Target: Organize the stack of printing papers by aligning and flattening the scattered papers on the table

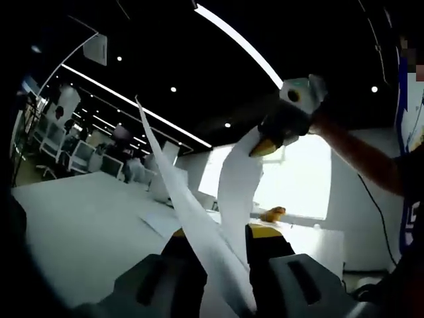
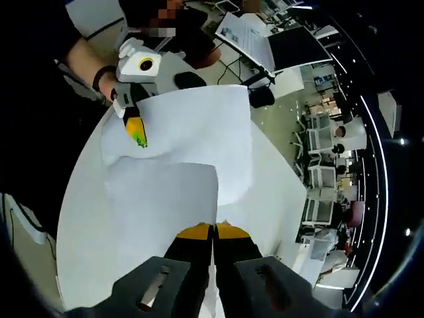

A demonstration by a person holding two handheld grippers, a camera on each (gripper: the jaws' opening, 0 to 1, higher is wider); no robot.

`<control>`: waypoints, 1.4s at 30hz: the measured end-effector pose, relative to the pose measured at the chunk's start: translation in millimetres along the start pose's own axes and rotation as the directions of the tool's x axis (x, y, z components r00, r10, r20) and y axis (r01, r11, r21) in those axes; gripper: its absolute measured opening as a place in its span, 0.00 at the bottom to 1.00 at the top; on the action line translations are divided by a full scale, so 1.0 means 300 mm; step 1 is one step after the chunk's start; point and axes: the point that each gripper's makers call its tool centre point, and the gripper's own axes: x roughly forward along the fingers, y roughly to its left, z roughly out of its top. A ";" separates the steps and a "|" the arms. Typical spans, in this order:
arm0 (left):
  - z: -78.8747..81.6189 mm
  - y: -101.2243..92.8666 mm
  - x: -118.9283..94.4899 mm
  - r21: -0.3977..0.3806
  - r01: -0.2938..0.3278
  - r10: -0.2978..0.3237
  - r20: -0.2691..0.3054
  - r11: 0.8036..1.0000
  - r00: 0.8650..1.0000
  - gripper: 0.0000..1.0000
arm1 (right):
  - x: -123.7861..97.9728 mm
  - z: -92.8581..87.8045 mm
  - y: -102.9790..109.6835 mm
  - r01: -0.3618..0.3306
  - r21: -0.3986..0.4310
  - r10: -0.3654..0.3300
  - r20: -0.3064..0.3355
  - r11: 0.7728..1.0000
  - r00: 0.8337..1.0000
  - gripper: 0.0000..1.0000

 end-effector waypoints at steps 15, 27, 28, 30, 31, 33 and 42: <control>-0.007 0.000 0.002 0.004 0.002 -0.002 -0.010 1.000 1.000 0.27 | 0.049 0.155 -0.022 -0.069 0.102 0.057 0.117 0.992 0.991 0.00; -0.008 -0.004 0.000 -0.001 0.005 -0.005 -0.004 1.000 1.000 0.27 | 0.090 0.253 -0.007 -0.127 0.179 0.101 0.147 0.976 0.984 0.00; -0.008 -0.004 0.000 -0.001 0.005 -0.005 -0.003 1.000 1.000 0.27 | 0.092 0.253 -0.014 -0.125 0.192 0.098 0.145 0.973 0.985 0.00; -0.009 -0.005 0.000 0.000 0.006 -0.006 -0.003 1.000 1.000 0.27 | 0.098 0.253 -0.031 -0.110 0.201 0.083 0.139 0.973 0.987 0.00; -0.009 -0.006 0.000 0.000 0.006 -0.006 -0.003 1.000 1.000 0.27 | 0.098 0.253 -0.035 -0.110 0.204 0.083 0.136 0.973 0.987 0.00; -0.009 -0.007 0.000 0.000 0.007 -0.007 -0.002 1.000 1.000 0.27 | 0.099 0.254 -0.038 -0.123 0.224 0.095 0.134 0.967 0.987 0.00; -0.009 -0.011 0.001 -0.003 0.010 -0.010 0.001 1.000 1.000 0.27 | 0.103 0.291 -0.071 -0.131 0.273 0.103 0.113 0.953 0.988 0.00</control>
